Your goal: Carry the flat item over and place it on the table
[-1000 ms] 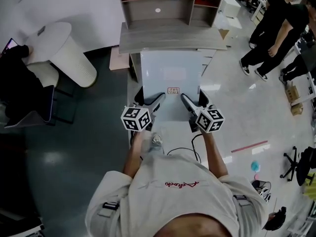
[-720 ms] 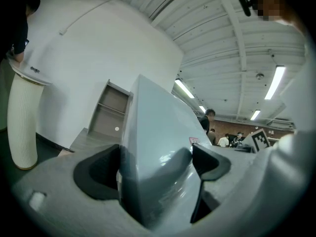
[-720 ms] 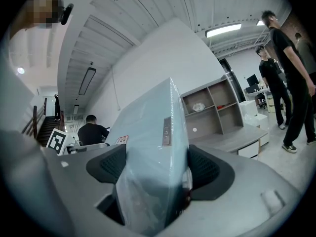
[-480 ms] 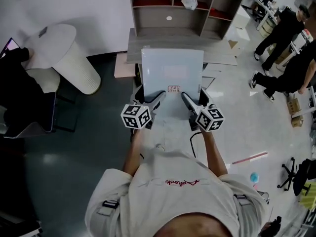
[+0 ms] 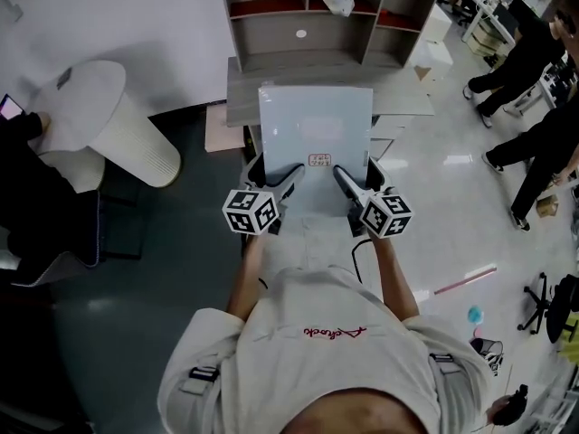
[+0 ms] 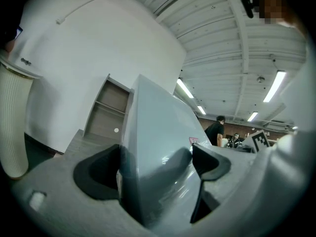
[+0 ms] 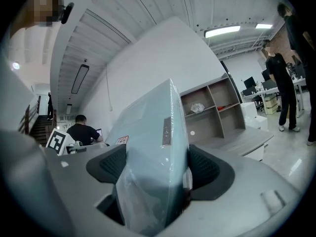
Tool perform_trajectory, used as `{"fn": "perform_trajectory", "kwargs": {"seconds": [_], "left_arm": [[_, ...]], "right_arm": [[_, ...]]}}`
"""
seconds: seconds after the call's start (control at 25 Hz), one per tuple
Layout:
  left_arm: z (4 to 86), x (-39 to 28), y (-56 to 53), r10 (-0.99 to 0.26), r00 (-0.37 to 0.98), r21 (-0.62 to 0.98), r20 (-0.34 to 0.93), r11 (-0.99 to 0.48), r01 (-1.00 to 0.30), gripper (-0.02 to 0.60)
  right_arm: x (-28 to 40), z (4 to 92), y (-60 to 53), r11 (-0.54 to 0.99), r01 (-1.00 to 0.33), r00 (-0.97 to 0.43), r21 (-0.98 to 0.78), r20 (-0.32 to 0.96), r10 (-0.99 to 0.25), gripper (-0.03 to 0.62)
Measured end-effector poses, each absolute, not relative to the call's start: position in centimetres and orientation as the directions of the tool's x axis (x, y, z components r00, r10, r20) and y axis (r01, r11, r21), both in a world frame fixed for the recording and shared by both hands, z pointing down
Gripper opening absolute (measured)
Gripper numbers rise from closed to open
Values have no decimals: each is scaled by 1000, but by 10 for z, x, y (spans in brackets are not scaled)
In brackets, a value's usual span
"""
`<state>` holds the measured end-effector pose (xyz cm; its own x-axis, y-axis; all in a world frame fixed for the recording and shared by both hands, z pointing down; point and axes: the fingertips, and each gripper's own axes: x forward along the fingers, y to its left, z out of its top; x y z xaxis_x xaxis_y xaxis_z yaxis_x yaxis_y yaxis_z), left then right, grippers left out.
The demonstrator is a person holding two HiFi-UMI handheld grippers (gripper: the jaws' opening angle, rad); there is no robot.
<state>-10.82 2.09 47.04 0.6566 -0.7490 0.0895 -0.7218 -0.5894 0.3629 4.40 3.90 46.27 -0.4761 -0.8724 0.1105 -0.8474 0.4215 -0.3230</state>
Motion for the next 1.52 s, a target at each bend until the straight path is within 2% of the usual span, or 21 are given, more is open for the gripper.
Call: {"fn": "perform_trajectory", "kwargs": {"seconds": [0.64,1.52], "left_arm": [[491,-105,-29,-756,642,365,125,-567,-739,468],[486,-43,-238,-771,615,358,166,-534,-766,468]], "right_arm": [[48,485,-13,425,-834,-490,-353,119,-864,402],[111,484,-227,440,-810,-519,-387,123,-846,399]]}}
